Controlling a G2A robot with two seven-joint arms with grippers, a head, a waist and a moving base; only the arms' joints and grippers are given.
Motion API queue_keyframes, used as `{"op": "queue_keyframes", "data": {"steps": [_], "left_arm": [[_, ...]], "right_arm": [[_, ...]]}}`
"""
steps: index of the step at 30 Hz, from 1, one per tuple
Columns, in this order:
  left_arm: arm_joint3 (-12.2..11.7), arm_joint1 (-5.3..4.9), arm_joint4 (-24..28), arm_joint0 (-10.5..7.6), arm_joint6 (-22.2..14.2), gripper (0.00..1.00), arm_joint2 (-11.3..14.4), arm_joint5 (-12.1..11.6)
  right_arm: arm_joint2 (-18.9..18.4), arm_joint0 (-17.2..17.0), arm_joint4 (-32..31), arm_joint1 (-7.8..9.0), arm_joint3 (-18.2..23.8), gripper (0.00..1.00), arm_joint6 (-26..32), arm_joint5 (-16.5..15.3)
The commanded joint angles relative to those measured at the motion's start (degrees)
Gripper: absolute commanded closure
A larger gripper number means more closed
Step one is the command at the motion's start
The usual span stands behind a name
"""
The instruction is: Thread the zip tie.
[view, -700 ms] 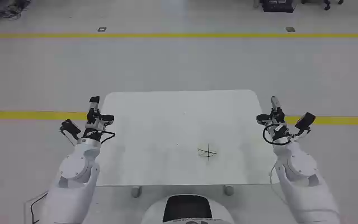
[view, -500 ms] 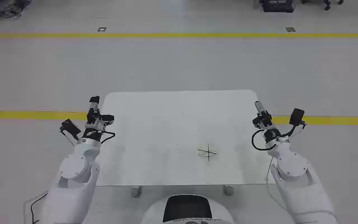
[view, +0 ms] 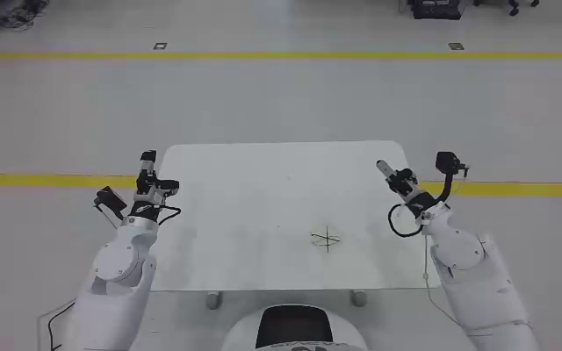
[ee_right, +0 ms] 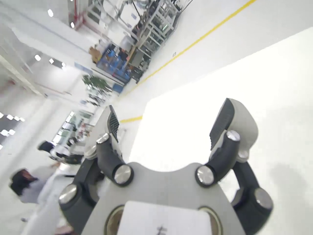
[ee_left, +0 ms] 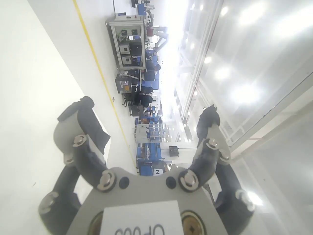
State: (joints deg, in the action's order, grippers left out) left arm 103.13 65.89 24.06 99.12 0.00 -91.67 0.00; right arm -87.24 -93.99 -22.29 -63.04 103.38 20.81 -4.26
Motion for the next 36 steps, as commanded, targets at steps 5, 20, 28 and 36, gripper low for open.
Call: {"op": "queue_keyframes", "data": {"steps": [5, 20, 28, 36], "left_arm": [[0.0, 0.0, 0.0, 0.0, 0.0, 0.0, 0.0, 0.0], [0.0, 0.0, 0.0, 0.0, 0.0, 0.0, 0.0, 0.0], [0.0, 0.0, 0.0, 0.0, 0.0, 0.0, 0.0, 0.0], [0.0, 0.0, 0.0, 0.0, 0.0, 0.0, 0.0, 0.0]], "right_arm": [[0.2, 0.55, -6.06, 0.35, -0.26, 0.0, 2.17, -2.83], [0.2, 0.55, -6.06, 0.35, -0.26, 0.0, 2.17, -2.83], [3.12, 0.68, -23.58, 1.12, 3.67, 0.0, 6.31, -7.57], [6.0, 1.17, -32.16, 1.4, 4.27, 0.0, 9.15, -10.77]]}}
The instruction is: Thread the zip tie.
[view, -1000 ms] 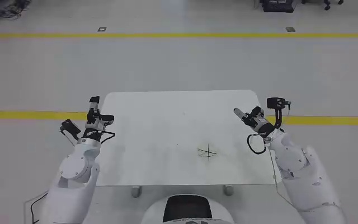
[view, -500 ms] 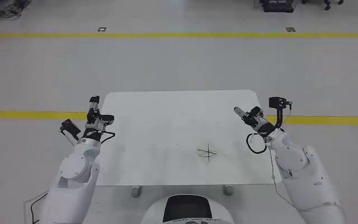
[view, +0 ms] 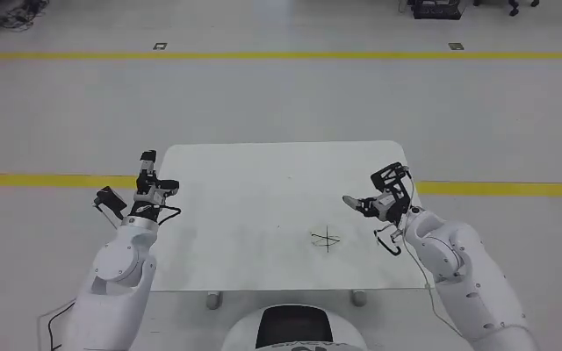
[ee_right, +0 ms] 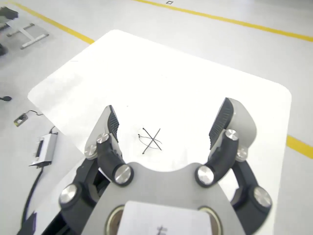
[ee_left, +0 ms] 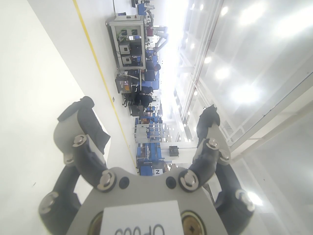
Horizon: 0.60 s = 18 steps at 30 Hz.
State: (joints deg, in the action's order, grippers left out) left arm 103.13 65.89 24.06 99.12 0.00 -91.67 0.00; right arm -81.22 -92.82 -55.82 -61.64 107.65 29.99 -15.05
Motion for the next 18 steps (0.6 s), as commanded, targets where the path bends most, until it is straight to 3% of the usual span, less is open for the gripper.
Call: {"op": "queue_keyframes", "data": {"steps": [1, 8, 12, 17, 18], "left_arm": [[0.0, 0.0, 0.0, 0.0, 0.0, 0.0, 0.0, 0.0], [0.0, 0.0, 0.0, 0.0, 0.0, 0.0, 0.0, 0.0], [0.0, 0.0, 0.0, 0.0, 0.0, 0.0, 0.0, 0.0], [0.0, 0.0, 0.0, 0.0, 0.0, 0.0, 0.0, 0.0], [0.0, 0.0, 0.0, 0.0, 0.0, 0.0, 0.0, 0.0]], "right_arm": [[-0.03, -0.01, 1.37, -0.01, 0.0, 0.0, -0.03, 0.02], [0.27, 0.4, -0.44, 0.11, 0.99, 0.0, 0.95, -1.03], [1.85, 2.71, -8.2, 0.56, 4.61, 0.0, 7.43, -4.42], [8.6, 7.58, -10.51, 1.58, 5.51, 0.0, 16.76, -4.43], [8.6, 7.58, -10.51, 1.58, 5.51, 0.0, 16.76, -4.43]]}}
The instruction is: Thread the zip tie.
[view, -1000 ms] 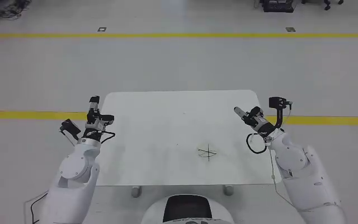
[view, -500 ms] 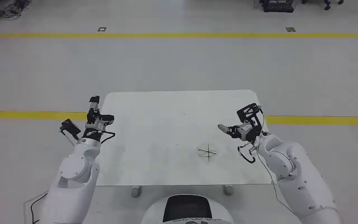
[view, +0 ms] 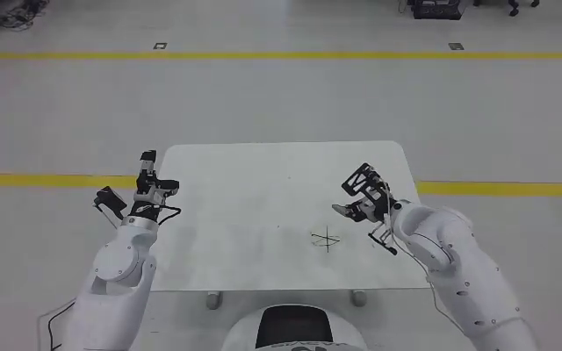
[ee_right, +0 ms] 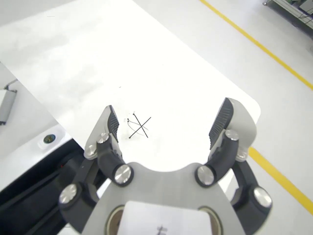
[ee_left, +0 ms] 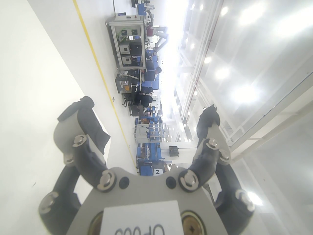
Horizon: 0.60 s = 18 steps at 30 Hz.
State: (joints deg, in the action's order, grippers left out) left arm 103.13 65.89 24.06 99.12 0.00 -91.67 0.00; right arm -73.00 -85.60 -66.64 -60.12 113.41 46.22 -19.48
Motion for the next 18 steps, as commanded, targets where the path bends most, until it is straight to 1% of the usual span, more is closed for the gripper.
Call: {"op": "queue_keyframes", "data": {"steps": [1, 16, 17, 18], "left_arm": [[0.0, 0.0, 0.0, 0.0, 0.0, 0.0, 0.0, 0.0], [0.0, 0.0, 0.0, 0.0, 0.0, 0.0, 0.0, 0.0], [0.0, 0.0, 0.0, 0.0, 0.0, 0.0, 0.0, 0.0], [0.0, 0.0, 0.0, 0.0, 0.0, 0.0, 0.0, 0.0]], "right_arm": [[0.38, 0.37, 0.3, 0.07, -0.24, 0.0, 0.53, 0.0], [0.38, 0.37, 0.3, 0.07, -0.24, 0.0, 0.53, 0.0], [0.69, 0.55, -0.66, 0.11, 0.53, 0.0, 0.2, 0.0], [1.57, 0.64, -3.13, 0.26, 1.36, 0.0, -0.03, 0.0]]}}
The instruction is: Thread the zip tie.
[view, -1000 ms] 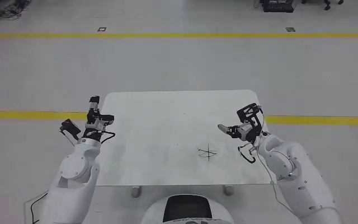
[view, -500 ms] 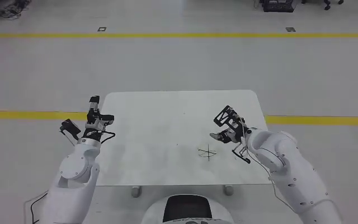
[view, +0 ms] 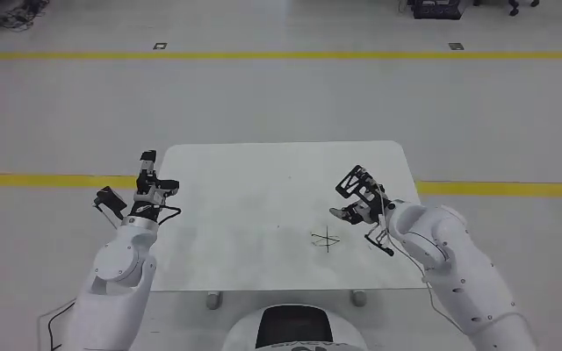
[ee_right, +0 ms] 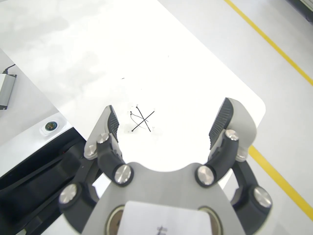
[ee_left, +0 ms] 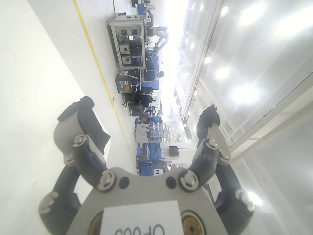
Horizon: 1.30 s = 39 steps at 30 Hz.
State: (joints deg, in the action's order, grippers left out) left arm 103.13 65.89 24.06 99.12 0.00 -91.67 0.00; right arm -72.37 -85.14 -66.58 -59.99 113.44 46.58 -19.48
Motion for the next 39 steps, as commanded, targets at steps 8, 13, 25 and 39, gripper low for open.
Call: {"op": "queue_keyframes", "data": {"steps": [8, 13, 25, 39], "left_arm": [[0.0, 0.0, 0.0, 0.0, 0.0, 0.0, 0.0, 0.0], [0.0, 0.0, 0.0, 0.0, 0.0, 0.0, 0.0, 0.0], [0.0, 0.0, 0.0, 0.0, 0.0, 0.0, 0.0, 0.0], [0.0, 0.0, 0.0, 0.0, 0.0, 0.0, 0.0, 0.0]], "right_arm": [[10.35, 7.1, -20.09, 0.3, -0.48, 0.0, 11.8, 0.0], [17.66, 15.55, -12.68, 0.66, -7.19, 0.0, 15.67, 0.0], [24.24, 22.11, -3.55, 1.38, -13.53, 0.0, 16.69, 0.0], [35.63, 30.96, 10.98, 2.01, -24.07, 0.0, 17.35, 0.0]]}}
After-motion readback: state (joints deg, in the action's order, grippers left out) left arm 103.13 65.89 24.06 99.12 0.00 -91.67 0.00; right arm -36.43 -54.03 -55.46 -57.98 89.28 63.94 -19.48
